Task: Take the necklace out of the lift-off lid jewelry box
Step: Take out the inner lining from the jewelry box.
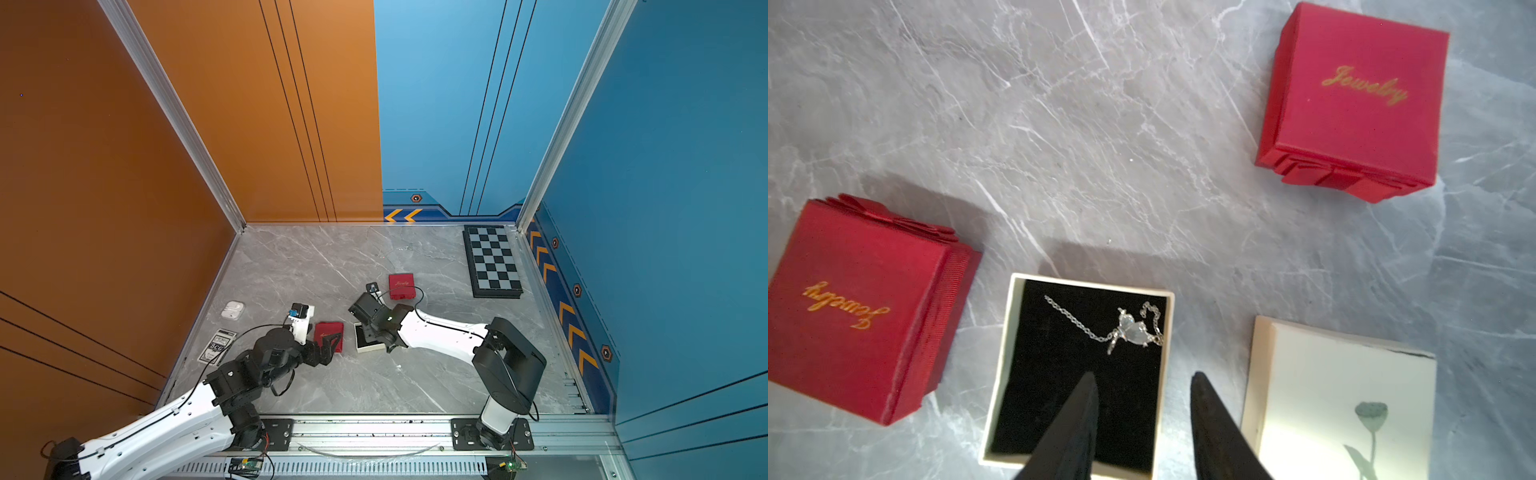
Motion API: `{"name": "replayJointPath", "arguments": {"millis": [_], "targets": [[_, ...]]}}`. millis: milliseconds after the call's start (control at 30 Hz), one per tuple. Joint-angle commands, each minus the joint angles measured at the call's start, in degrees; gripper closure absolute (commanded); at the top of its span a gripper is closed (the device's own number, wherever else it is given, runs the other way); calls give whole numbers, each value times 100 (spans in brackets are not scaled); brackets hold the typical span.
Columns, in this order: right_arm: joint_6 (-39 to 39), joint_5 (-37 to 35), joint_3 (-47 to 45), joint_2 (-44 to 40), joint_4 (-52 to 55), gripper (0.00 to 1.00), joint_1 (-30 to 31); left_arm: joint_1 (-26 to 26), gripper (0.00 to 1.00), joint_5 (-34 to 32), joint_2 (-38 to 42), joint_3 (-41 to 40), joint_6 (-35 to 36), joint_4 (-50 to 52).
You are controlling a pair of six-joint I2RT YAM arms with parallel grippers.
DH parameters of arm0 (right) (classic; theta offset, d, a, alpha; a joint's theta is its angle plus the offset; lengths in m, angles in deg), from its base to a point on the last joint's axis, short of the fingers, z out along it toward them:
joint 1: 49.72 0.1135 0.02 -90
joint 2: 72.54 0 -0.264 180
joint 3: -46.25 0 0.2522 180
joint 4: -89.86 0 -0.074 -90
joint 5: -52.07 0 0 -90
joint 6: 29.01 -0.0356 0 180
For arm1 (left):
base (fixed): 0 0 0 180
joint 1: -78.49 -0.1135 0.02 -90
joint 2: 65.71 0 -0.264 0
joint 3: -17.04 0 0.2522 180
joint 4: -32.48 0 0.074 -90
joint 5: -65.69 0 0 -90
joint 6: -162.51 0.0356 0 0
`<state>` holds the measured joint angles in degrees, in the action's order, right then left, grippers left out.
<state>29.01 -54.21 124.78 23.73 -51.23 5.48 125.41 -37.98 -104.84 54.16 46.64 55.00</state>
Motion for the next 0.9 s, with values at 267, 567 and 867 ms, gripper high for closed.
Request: {"name": "replayJointPath", "arguments": {"millis": [267, 567, 867], "targets": [[552, 232, 569, 673, 492, 48, 24, -165, 1, 238, 13, 92, -44, 153], [676, 414, 840, 1114, 501, 45, 26, -283, 1, 323, 29, 74, -31, 154], [703, 467, 932, 1402, 500, 43, -18, -372, 1, 432, 44, 72, -4, 157]]}}
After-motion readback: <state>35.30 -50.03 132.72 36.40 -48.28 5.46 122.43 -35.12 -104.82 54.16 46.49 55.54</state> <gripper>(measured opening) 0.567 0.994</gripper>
